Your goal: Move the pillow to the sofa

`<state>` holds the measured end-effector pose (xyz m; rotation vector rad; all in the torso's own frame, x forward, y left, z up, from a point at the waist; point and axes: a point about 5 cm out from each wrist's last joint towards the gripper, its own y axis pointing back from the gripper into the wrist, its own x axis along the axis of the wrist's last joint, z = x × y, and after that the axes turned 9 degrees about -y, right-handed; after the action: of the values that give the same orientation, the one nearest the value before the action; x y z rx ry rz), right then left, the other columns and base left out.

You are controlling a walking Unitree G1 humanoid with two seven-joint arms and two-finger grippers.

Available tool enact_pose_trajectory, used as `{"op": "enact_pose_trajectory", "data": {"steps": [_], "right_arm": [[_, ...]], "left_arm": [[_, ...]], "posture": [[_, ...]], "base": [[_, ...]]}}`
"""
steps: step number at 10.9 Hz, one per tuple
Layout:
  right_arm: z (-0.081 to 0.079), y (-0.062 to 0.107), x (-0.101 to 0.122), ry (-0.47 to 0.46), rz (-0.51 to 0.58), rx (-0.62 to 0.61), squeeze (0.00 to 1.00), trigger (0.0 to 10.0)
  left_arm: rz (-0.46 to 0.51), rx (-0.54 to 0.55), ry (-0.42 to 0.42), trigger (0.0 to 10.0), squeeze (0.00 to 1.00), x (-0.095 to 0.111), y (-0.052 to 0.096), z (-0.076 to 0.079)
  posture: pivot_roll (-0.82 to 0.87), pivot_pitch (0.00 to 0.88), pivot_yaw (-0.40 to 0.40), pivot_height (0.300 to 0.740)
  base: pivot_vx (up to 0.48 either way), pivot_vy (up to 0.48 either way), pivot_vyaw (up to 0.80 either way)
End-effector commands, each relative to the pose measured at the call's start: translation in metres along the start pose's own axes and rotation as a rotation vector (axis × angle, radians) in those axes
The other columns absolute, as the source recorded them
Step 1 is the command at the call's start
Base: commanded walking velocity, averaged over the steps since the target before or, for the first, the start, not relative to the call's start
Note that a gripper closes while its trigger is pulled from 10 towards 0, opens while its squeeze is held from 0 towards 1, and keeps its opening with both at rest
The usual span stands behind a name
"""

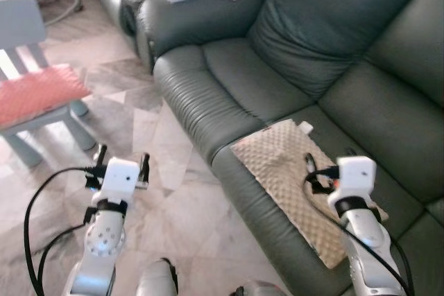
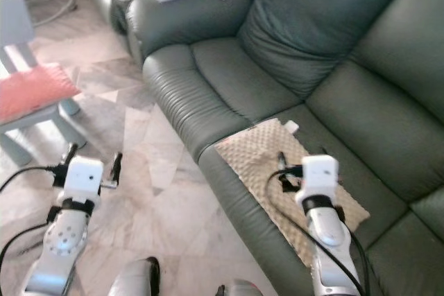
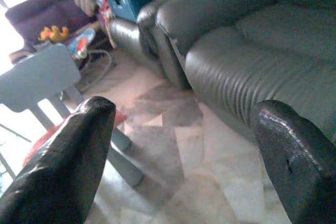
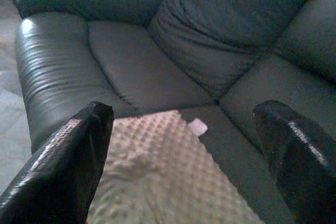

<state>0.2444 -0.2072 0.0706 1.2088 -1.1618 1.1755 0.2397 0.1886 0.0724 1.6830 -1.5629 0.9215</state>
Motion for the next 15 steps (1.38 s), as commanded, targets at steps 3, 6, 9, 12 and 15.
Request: {"op": "enact_pose_trajectory", "data": {"steps": [3,6,9,12,15], "right_arm": [[-0.015,-0.011,0.013,0.016,0.066,0.073,0.00,10.0],[-0.003,-0.013,0.013,-0.025,0.079,-0.023,0.00,10.0],[-0.003,-0.010,0.009,-0.106,0.089,-0.088,0.00,10.0],[-0.001,-0.010,0.005,-0.094,0.089,-0.129,0.00,10.0],[-0.025,-0.023,-0.005,-0.065,0.036,0.018,0.00,10.0]], "left_arm": [[-0.004,0.022,-0.017,10.0,0.00,-0.006,-0.012,0.001],[0.026,0.013,-0.037,10.0,0.00,0.003,-0.019,0.004],[0.053,-0.011,-0.069,10.0,0.00,0.006,-0.027,-0.003],[0.068,-0.018,-0.055,10.0,0.00,0.012,-0.031,0.003],[0.033,0.091,-0.065,10.0,0.00,0.004,-0.027,-0.012]], "posture": [[-0.02,0.000,-0.075,0.740],[-0.02,0.000,-0.012,0.740],[-0.02,0.000,0.064,0.740],[-0.02,0.020,0.033,0.740],[0.06,0.034,-0.056,0.740]], "base": [[0.000,0.000,0.74],[0.000,0.000,0.80],[0.000,0.000,0.27],[0.000,0.000,0.00],[0.000,0.000,0.00]]}}
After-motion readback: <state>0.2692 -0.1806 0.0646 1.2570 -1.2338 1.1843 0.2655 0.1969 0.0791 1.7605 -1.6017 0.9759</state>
